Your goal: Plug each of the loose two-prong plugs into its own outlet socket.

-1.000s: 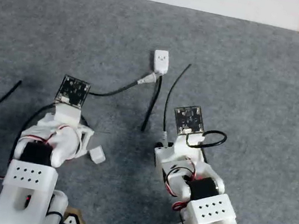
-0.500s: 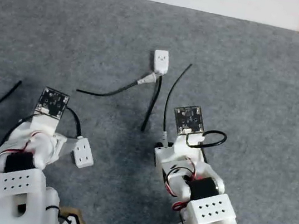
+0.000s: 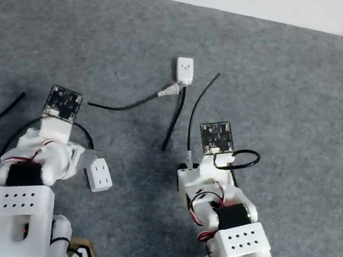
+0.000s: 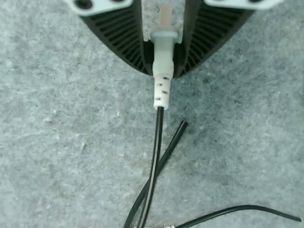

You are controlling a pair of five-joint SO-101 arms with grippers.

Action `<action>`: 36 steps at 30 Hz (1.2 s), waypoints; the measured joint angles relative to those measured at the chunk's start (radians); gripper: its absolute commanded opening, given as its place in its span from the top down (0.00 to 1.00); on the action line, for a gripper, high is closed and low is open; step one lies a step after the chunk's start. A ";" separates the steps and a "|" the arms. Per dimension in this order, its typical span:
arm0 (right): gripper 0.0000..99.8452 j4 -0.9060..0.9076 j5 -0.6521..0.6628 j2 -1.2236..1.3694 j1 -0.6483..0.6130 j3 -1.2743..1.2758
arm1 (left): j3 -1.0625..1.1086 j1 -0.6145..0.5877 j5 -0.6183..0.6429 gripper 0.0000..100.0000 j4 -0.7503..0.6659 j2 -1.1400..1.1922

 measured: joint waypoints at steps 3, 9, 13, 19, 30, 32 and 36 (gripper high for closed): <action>0.99 0.000 0.000 0.000 0.000 0.000 | -0.026 0.028 0.009 0.63 0.048 0.000; 0.99 0.000 0.002 0.000 0.000 0.000 | -0.026 -0.089 -0.084 0.63 0.052 0.000; 0.99 0.000 0.002 0.000 0.000 0.000 | -0.020 -0.201 -0.172 0.63 0.052 0.000; 0.99 0.000 0.002 0.000 0.000 0.000 | 0.118 -0.210 -0.236 0.63 -0.003 0.000; 0.99 0.000 0.002 0.000 0.000 0.000 | 0.213 -0.097 -0.242 0.64 -0.068 0.000; 0.99 0.000 0.002 0.000 0.000 0.000 | 0.213 -0.071 -0.229 0.64 -0.069 0.000; 0.99 0.000 0.002 0.000 0.000 0.000 | 0.238 0.020 -0.175 0.64 -0.069 0.000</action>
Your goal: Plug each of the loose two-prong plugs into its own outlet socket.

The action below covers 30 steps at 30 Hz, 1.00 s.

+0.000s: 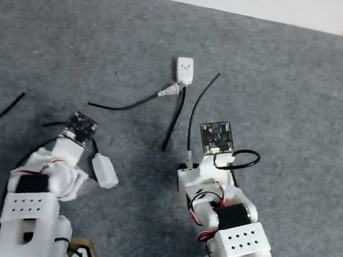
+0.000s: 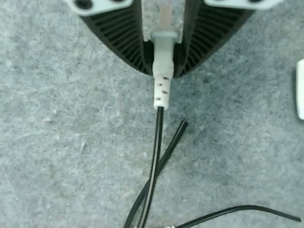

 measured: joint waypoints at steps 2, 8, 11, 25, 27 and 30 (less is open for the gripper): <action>0.99 0.000 0.000 0.000 0.000 0.000 | 0.002 0.043 0.026 0.64 -0.003 0.000; 0.99 0.000 0.000 0.000 0.000 0.000 | 0.002 0.055 0.018 0.64 -0.003 0.000; 0.99 0.000 0.000 0.000 0.000 0.000 | 0.000 -0.015 -0.015 0.64 -0.003 0.000; 0.99 0.000 0.000 0.000 0.000 0.000 | -0.298 -0.017 0.121 0.64 0.071 0.000; 0.99 0.000 0.000 0.000 0.000 0.000 | -0.321 0.044 0.155 0.64 0.107 0.000; 0.99 0.000 0.000 0.000 0.000 0.000 | -0.327 0.101 0.172 0.64 0.123 0.000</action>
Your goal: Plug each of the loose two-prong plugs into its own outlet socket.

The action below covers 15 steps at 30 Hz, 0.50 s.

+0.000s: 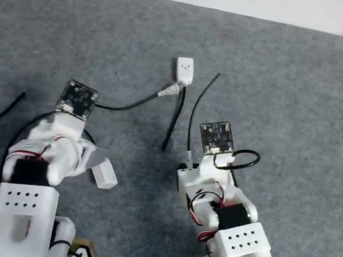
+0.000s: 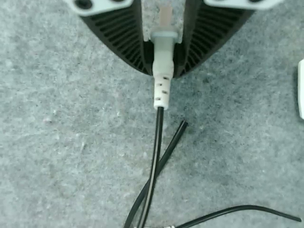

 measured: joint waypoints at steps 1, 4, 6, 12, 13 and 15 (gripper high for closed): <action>0.99 0.000 0.000 0.000 0.000 0.000 | 0.005 0.003 0.000 0.64 0.000 0.000; 0.99 0.000 0.000 0.000 0.000 0.000 | 0.058 0.005 -0.021 0.64 0.000 0.000; 0.99 0.000 0.000 0.000 0.000 0.000 | 0.114 -0.008 -0.069 0.64 0.000 0.000; 0.99 0.000 0.000 0.000 0.000 0.000 | 0.239 -0.149 -0.210 0.64 -0.069 -0.012; 0.99 0.000 0.000 0.000 0.000 0.000 | 0.252 -0.170 -0.229 0.64 -0.081 -0.014; 0.99 0.000 0.000 0.000 0.000 0.000 | 0.262 -0.213 -0.255 0.64 -0.109 -0.014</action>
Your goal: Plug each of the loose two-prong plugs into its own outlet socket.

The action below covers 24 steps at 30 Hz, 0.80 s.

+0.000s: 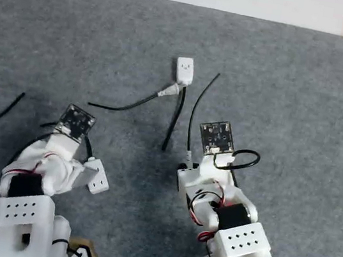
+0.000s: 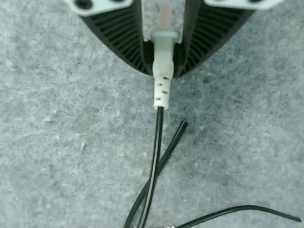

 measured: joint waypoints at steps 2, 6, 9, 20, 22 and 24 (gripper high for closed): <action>0.99 0.000 0.000 0.000 0.000 0.000 | 0.000 -0.029 -0.008 0.64 -0.014 0.000; 0.99 0.000 0.000 0.000 0.000 0.000 | -0.032 -0.046 0.002 0.64 -0.023 0.011; 0.99 0.000 0.000 0.000 0.000 0.000 | -0.046 -0.046 0.020 0.64 -0.023 0.012; 0.99 0.000 0.000 0.000 0.000 0.000 | -0.049 -0.057 0.026 0.64 -0.023 0.012; 0.99 0.000 0.000 0.000 0.000 0.000 | -0.049 -0.080 0.026 0.64 -0.025 0.012; 0.99 0.000 0.000 0.000 0.000 0.000 | -0.049 -0.115 0.026 0.64 -0.048 0.014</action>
